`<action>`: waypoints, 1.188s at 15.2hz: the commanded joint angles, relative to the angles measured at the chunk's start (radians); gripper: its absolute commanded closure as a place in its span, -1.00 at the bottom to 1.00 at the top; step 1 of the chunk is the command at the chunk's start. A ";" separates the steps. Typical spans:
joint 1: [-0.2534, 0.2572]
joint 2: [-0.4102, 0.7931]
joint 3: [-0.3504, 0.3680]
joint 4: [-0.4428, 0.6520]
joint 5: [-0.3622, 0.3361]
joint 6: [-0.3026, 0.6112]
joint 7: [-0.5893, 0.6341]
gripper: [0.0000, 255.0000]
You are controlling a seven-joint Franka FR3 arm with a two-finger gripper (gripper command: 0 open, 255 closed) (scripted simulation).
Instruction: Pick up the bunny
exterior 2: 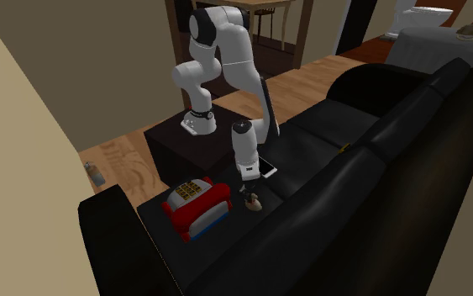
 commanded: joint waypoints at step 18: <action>0.131 -0.154 -0.156 -0.058 -0.128 -0.112 0.123 1.00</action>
